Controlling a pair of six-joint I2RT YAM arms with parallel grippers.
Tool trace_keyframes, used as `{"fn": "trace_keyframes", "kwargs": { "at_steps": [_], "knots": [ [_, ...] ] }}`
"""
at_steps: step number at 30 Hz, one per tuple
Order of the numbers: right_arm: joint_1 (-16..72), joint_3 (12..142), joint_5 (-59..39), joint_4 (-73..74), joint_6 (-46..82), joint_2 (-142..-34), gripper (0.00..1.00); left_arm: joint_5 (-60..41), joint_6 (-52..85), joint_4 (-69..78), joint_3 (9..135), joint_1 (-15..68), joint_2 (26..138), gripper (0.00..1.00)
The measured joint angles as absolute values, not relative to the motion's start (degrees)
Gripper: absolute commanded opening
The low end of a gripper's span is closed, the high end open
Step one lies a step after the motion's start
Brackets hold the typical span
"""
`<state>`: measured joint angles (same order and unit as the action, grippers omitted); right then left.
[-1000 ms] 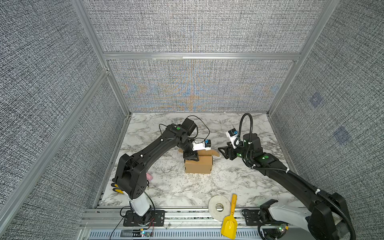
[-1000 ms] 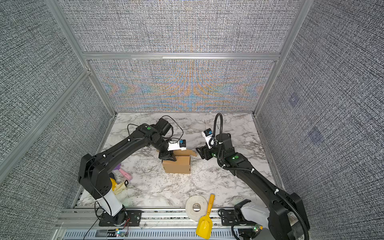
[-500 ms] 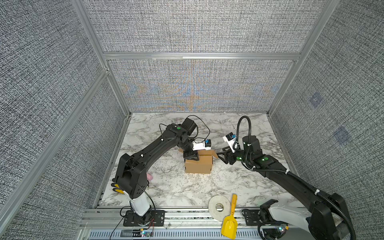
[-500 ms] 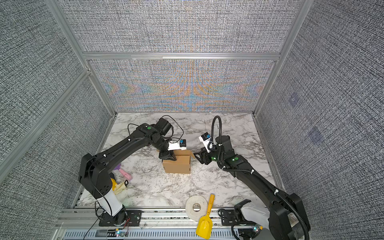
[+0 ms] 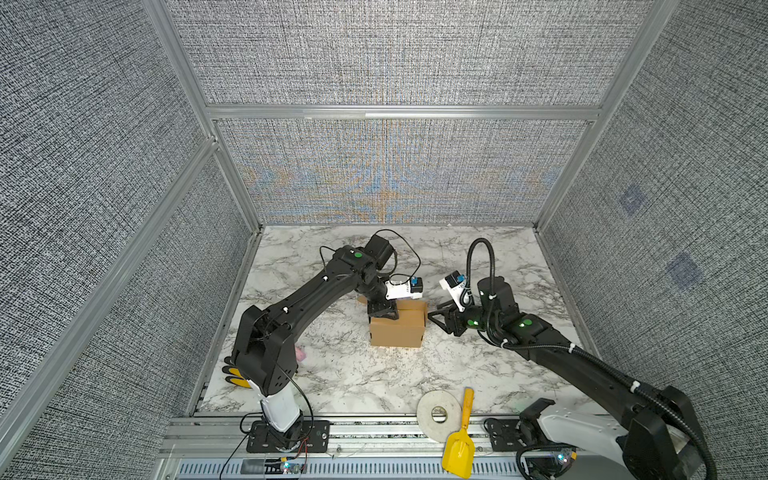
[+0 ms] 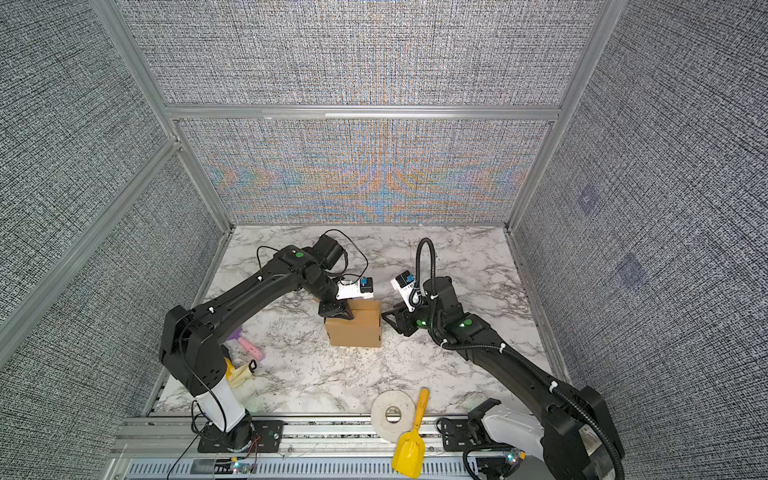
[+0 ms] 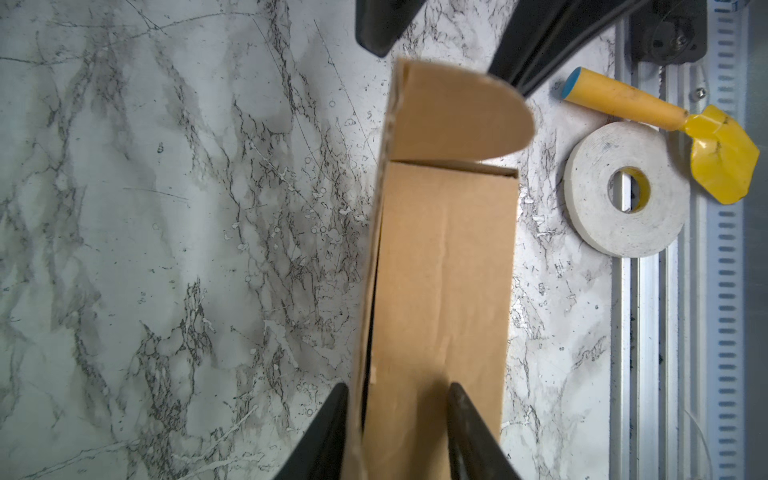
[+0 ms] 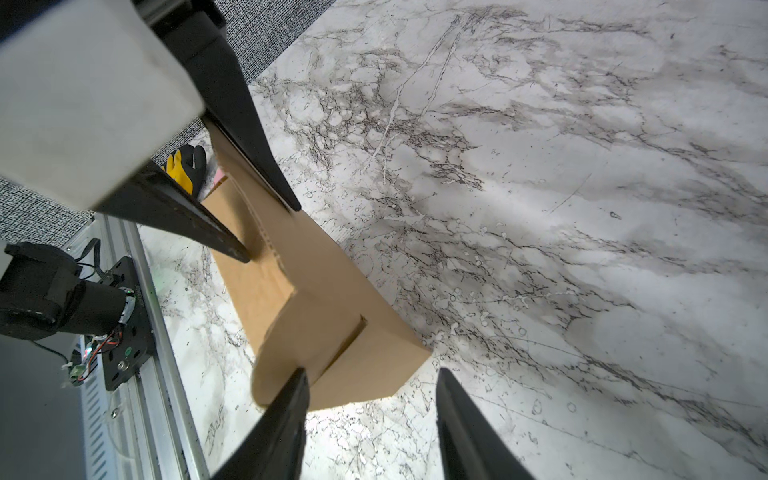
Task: Fold the paper box
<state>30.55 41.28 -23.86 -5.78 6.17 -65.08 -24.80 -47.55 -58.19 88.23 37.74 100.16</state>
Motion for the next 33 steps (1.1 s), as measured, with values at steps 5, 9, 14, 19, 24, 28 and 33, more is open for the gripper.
{"fn": "trace_keyframes", "kwargs": {
  "at_steps": [5,9,14,19,24,28,33],
  "knots": [
    [31.0,41.6,-21.7,-6.3,6.4,-64.5,0.48,-24.8,-47.5,-58.2,88.2,37.7,100.1,0.4],
    [32.3,41.9,-19.7,-6.7,6.7,-64.5,0.45,-24.8,-47.5,-58.1,88.1,37.7,100.1,0.4],
    [33.4,43.2,-17.1,-8.5,6.8,-64.8,0.35,-24.9,-47.8,-58.0,88.0,37.8,100.1,0.4],
    [34.4,46.0,-15.2,-11.3,7.0,-64.8,0.24,-25.0,-47.8,-58.1,88.0,37.8,100.1,0.38],
    [34.8,49.2,-13.8,-14.5,8.7,-64.7,0.18,-25.0,-47.8,-58.2,88.1,37.8,100.2,0.38],
    [34.9,50.7,-13.8,-16.1,11.8,-64.8,0.17,-25.0,-47.8,-58.2,88.2,37.8,100.3,0.38],
    [35.3,55.4,-12.0,-22.2,18.0,-64.3,0.21,-25.2,-47.8,-58.2,88.6,37.8,100.6,0.38]
  ]
}}
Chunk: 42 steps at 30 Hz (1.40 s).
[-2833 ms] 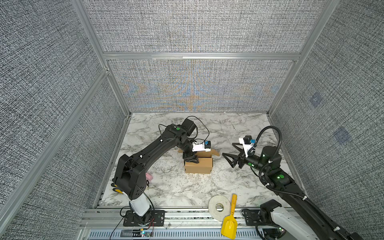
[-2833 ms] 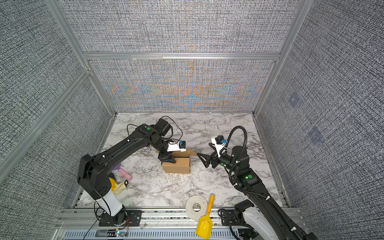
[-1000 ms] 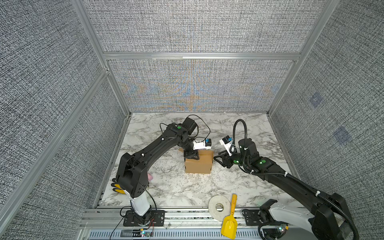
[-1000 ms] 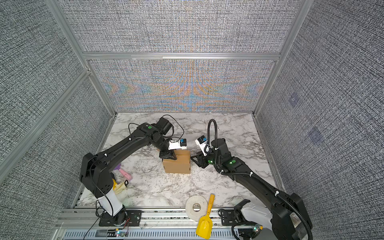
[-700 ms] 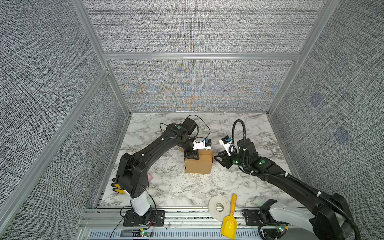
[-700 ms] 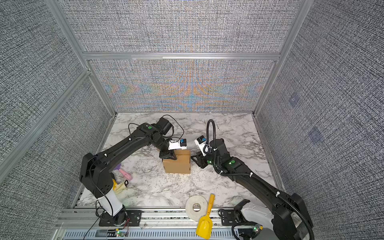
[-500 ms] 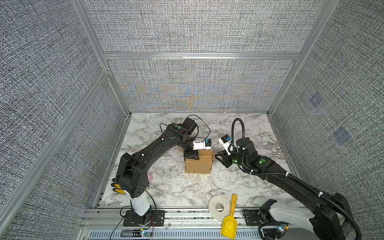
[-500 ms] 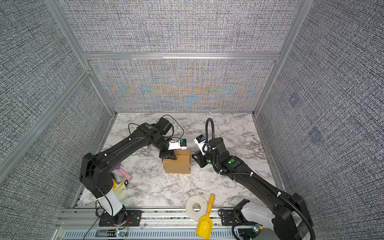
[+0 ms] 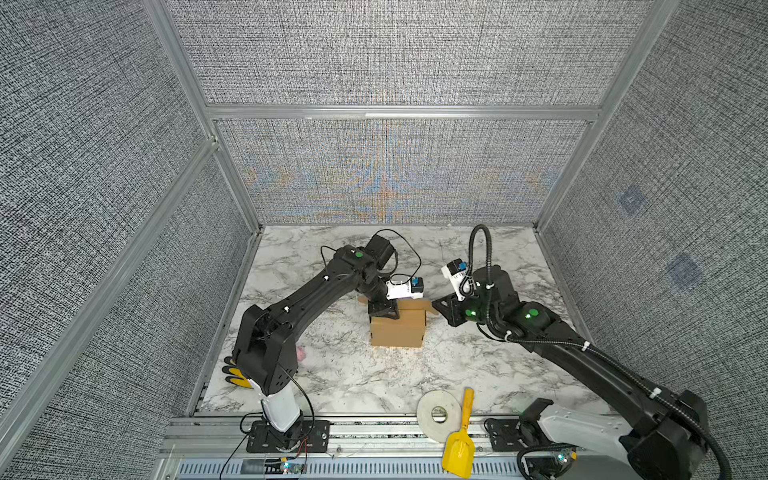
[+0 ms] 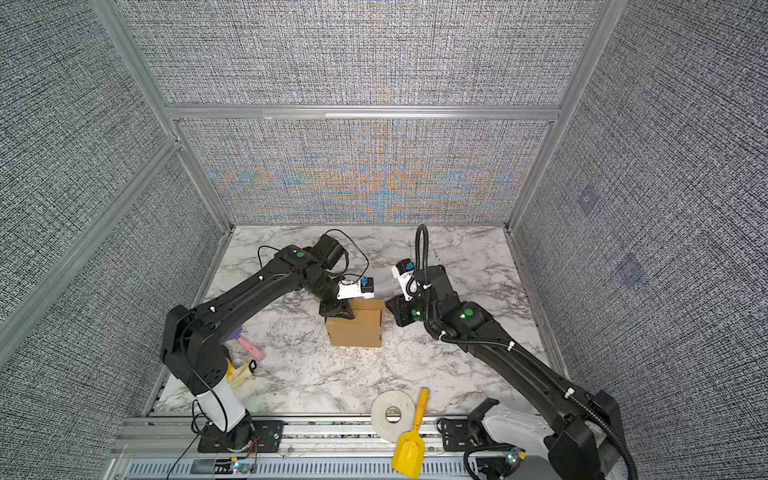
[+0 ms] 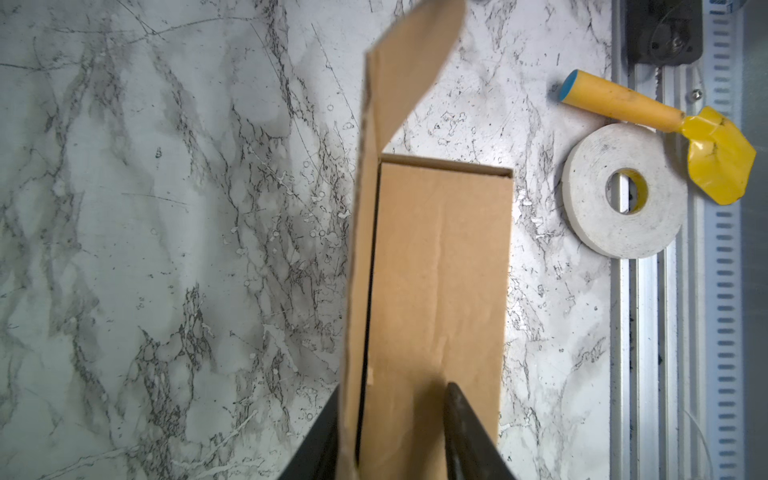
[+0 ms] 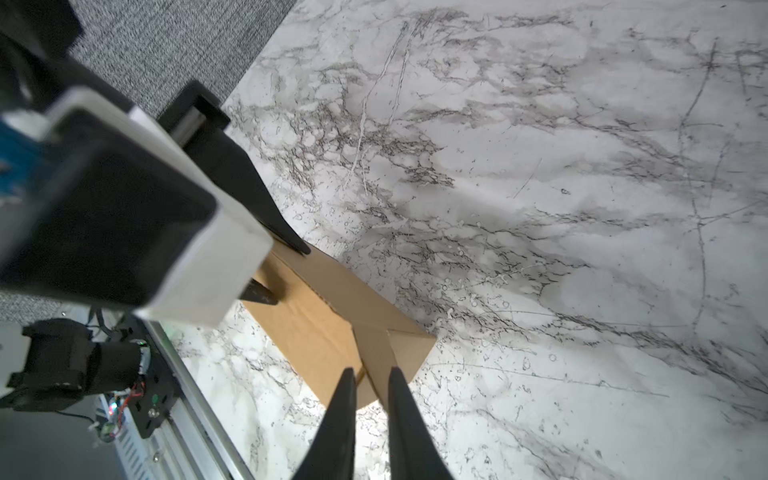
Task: Fold the paper box
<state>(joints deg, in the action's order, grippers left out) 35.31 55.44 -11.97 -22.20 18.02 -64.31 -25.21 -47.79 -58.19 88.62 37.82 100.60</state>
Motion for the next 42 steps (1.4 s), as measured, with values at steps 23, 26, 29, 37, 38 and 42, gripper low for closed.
{"fn": "trace_keyframes", "kwargs": {
  "at_steps": [23,26,29,37,38,42],
  "knots": [
    [37.1,61.3,-7.1,-29.1,17.8,-71.5,0.24,-25.4,-47.9,-58.0,88.5,37.8,100.6,0.38],
    [37.5,61.1,-7.8,-28.9,17.9,-71.4,0.21,-25.4,-47.9,-58.0,88.5,37.8,100.6,0.38],
    [38.3,61.2,-8.0,-28.9,18.1,-72.0,0.18,-25.4,-47.9,-58.0,88.5,37.8,100.7,0.38],
    [39.4,61.3,-6.4,-28.9,21.7,-72.4,0.05,-25.6,-47.9,-58.0,88.9,37.8,101.1,0.39],
    [39.5,61.3,-6.0,-29.0,22.6,-72.3,0.04,-25.7,-47.9,-58.0,88.9,37.9,101.1,0.39],
    [40.7,61.1,-3.6,-29.0,25.7,-72.0,0.03,-25.7,-47.9,-57.6,88.9,38.0,101.1,0.4]
  ]
}}
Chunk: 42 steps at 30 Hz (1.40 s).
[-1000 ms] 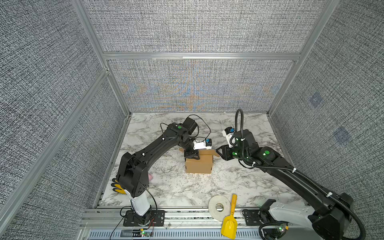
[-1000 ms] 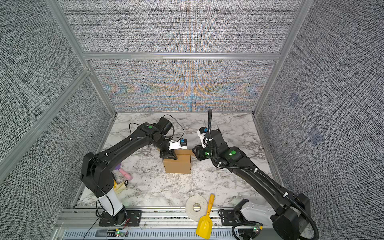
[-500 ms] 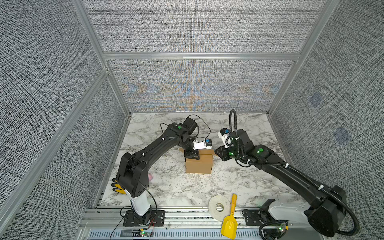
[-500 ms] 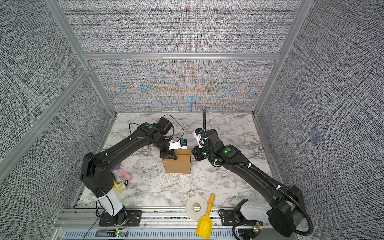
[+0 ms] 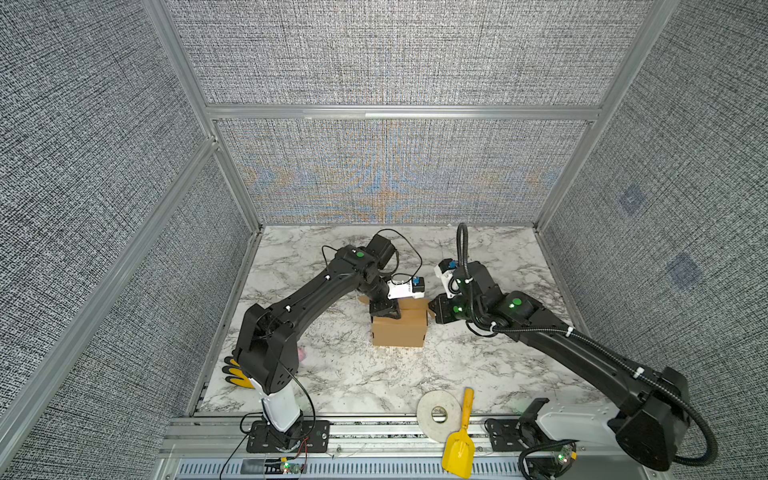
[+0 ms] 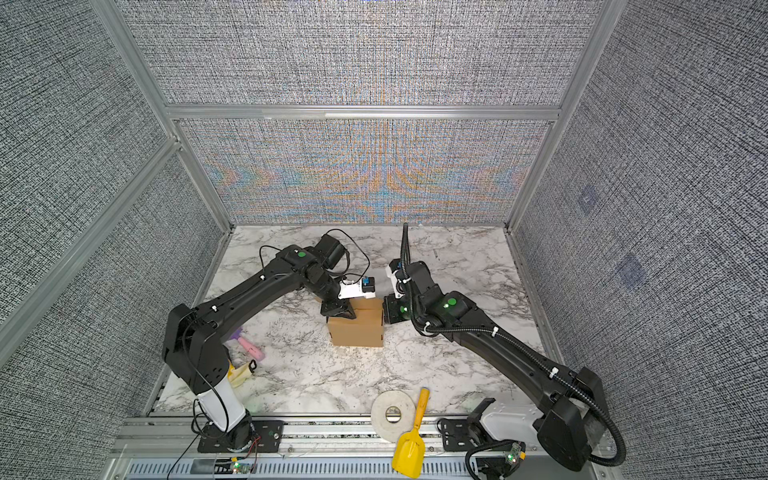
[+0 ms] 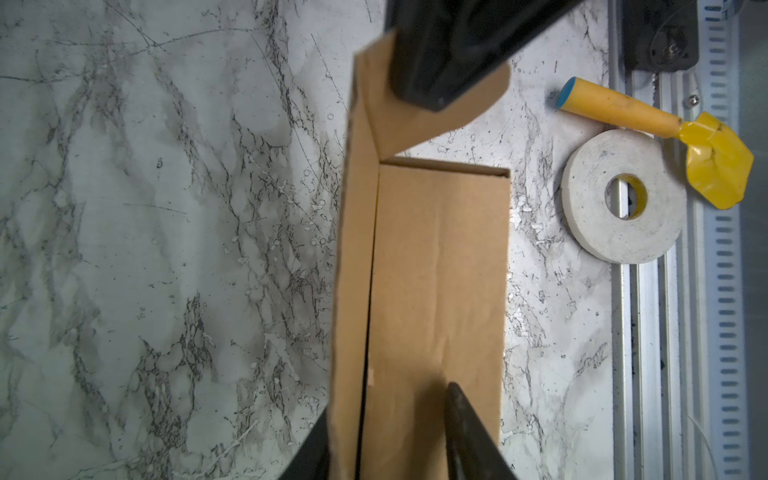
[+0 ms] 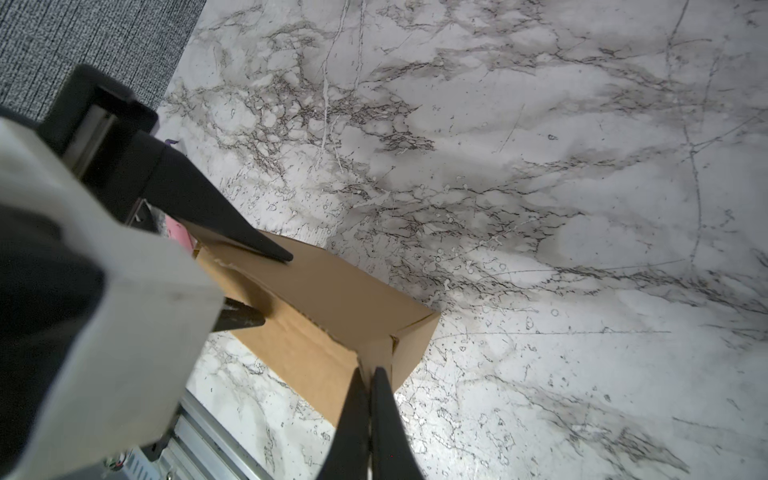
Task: Fold the paper box
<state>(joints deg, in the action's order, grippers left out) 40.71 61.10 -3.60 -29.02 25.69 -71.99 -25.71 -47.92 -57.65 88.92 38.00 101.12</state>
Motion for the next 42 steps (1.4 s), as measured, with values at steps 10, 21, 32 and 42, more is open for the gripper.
{"fn": "trace_keyframes", "kwargs": {
  "at_steps": [10,21,32,42],
  "knots": [
    [44.6,62.7,4.7,-30.0,32.2,-73.5,0.03,-26.1,-47.9,-57.7,89.0,38.0,101.1,0.41],
    [47.4,62.8,10.8,-30.2,36.6,-73.8,0.01,-26.3,-47.3,-57.4,89.0,38.0,100.8,0.49],
    [49.0,61.0,15.1,-28.2,40.1,-73.1,0.0,-26.8,-46.1,-57.2,89.0,38.1,100.5,0.56],
    [49.8,59.1,17.5,-24.8,41.9,-73.1,0.0,-26.9,-45.6,-58.0,89.6,38.1,100.2,0.54]
  ]
}}
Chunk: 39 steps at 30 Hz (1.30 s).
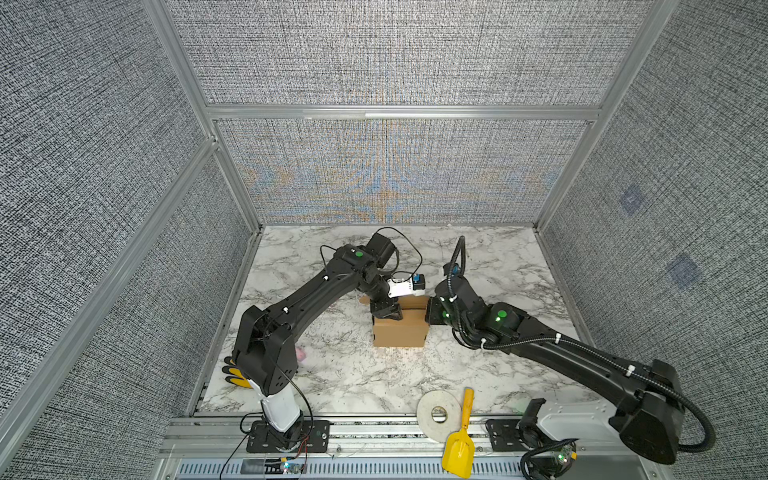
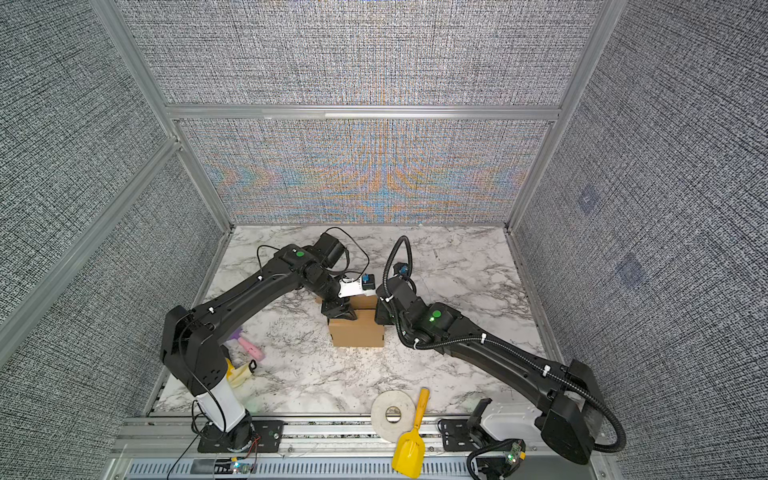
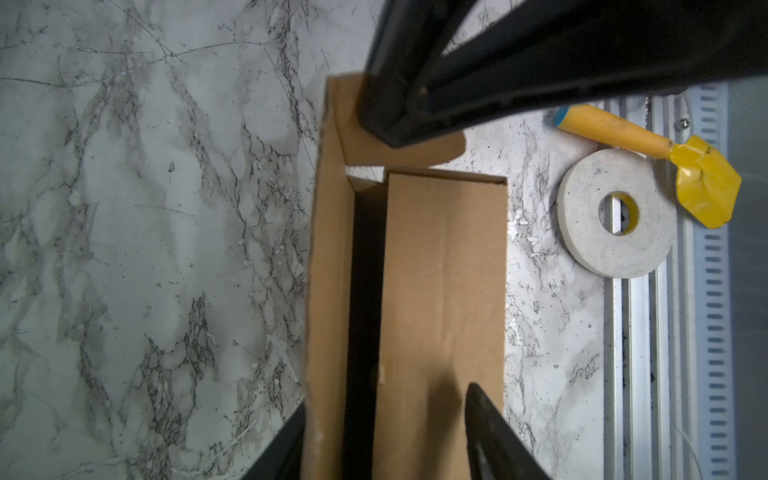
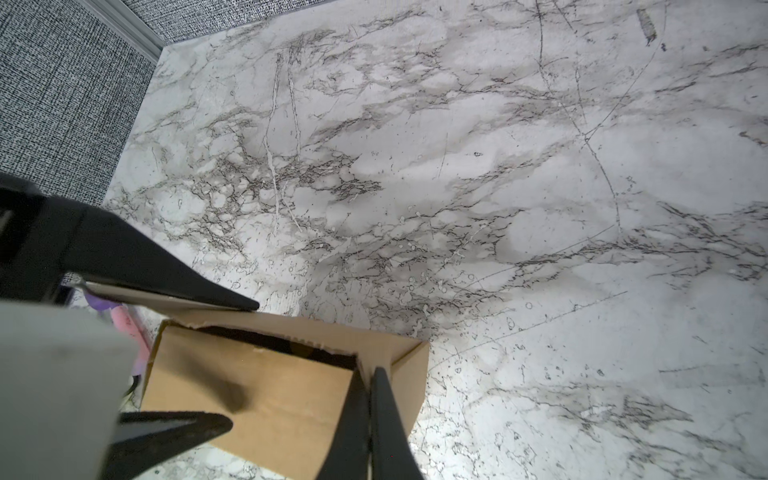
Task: Fold the paper box
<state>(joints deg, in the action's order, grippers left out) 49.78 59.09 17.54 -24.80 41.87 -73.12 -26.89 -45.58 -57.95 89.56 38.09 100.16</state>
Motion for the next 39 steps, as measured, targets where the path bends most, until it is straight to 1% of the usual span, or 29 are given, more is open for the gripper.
{"fn": "trace_keyframes", "kwargs": {
  "at_steps": [8,12,15,21,24,28,39],
  "knots": [
    [50.0,58.8,17.8,-24.2,42.1,-73.2,0.0,-26.1,-45.1,-58.3,88.2,38.1,98.5,0.61],
    [50.6,58.8,18.3,-24.0,42.0,-73.4,0.0,-25.2,-44.9,-58.3,86.6,38.1,97.3,0.62],
    [51.2,58.7,19.2,-23.7,41.9,-73.6,0.0,-25.0,-44.8,-58.3,86.1,38.1,97.1,0.62],
    [52.0,57.2,20.5,-21.9,41.1,-73.2,0.0,-24.2,-44.6,-58.1,86.0,38.1,97.0,0.54],
    [52.1,56.3,20.7,-20.8,40.5,-72.7,0.0,-23.9,-44.5,-57.8,85.8,38.1,97.0,0.54],
    [52.2,54.8,20.7,-19.3,40.2,-71.7,0.0,-23.6,-43.8,-57.5,85.6,38.1,97.0,0.62],
    [52.8,53.8,22.5,-17.2,40.2,-71.9,0.0,-24.1,-42.4,-58.4,87.9,38.1,95.2,0.71]
  ]
}}
